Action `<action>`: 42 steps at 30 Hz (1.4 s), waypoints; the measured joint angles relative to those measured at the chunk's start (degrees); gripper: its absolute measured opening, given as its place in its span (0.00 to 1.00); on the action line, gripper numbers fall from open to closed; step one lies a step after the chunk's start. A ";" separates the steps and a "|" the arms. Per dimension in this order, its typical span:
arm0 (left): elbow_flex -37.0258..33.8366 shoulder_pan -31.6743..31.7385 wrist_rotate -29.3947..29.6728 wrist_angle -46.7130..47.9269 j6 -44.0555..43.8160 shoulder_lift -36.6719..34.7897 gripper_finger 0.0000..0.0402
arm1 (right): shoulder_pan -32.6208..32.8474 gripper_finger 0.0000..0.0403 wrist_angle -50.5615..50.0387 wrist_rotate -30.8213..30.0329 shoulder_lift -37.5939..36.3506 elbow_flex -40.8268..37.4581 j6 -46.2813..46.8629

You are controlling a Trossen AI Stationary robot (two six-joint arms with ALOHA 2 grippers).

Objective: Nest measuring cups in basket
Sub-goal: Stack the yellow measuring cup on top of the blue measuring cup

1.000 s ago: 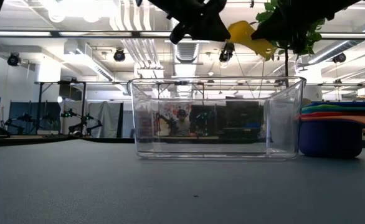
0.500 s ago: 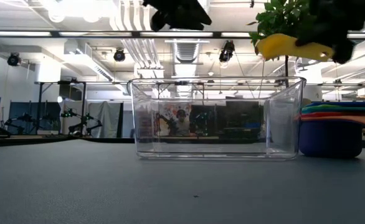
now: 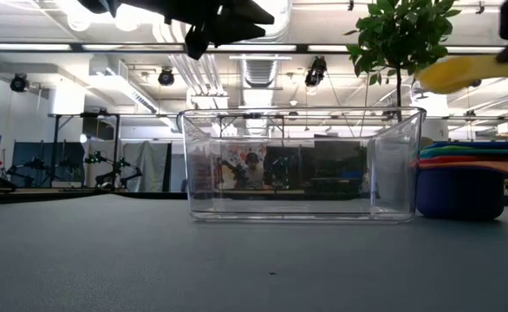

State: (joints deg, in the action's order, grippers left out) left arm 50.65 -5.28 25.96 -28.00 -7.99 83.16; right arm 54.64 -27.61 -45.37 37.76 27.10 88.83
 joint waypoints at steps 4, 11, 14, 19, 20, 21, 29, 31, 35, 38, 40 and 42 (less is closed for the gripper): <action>-0.04 -0.31 0.00 -0.99 -0.01 0.44 0.32 | 3.91 0.02 -0.08 -2.09 1.44 -1.39 7.72; -0.02 -0.30 0.00 -2.98 -0.02 1.81 0.32 | 4.27 0.02 0.01 -0.90 2.95 -4.14 15.10; -0.02 -0.30 -0.01 -2.94 -0.02 2.33 0.32 | 4.25 0.02 -0.01 -0.79 2.75 -4.91 16.58; -0.02 -0.30 0.00 -2.94 -0.02 2.92 0.32 | 4.25 0.02 1.27 -0.91 2.42 -5.27 16.49; -0.02 -0.30 0.00 -2.94 -0.02 3.07 0.32 | 4.25 0.02 1.36 -0.96 2.36 -5.29 16.10; -0.02 -0.30 -0.02 -3.01 -0.02 3.28 0.32 | 4.25 0.02 1.35 -0.95 2.33 -5.28 15.75; -0.02 -0.30 -0.08 -6.08 -0.30 5.32 0.32 | 4.21 0.02 1.71 -0.94 2.42 -5.37 16.22; -0.02 -0.30 -0.09 -6.52 -0.30 5.75 0.32 | 4.02 0.03 1.71 -0.92 2.42 -5.60 16.30; -0.02 -0.30 -0.52 -8.40 -0.24 6.65 0.32 | 3.14 0.09 1.76 -0.87 2.45 -5.75 16.28; -0.02 -0.30 -1.59 -8.70 -0.24 6.70 0.32 | 2.33 0.15 1.78 -0.72 2.51 -5.75 16.07; -0.02 -0.30 -1.62 -8.67 -0.08 6.70 0.32 | 1.98 0.21 1.84 -0.70 2.49 -5.75 15.55; -0.02 -0.30 -1.64 -8.66 -0.06 6.70 0.32 | 1.86 0.26 1.83 -0.45 2.49 -5.74 15.51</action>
State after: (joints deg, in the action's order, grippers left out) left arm 50.63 -5.58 24.32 -36.67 -8.05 89.86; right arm 56.50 -25.78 -45.82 40.25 21.35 104.35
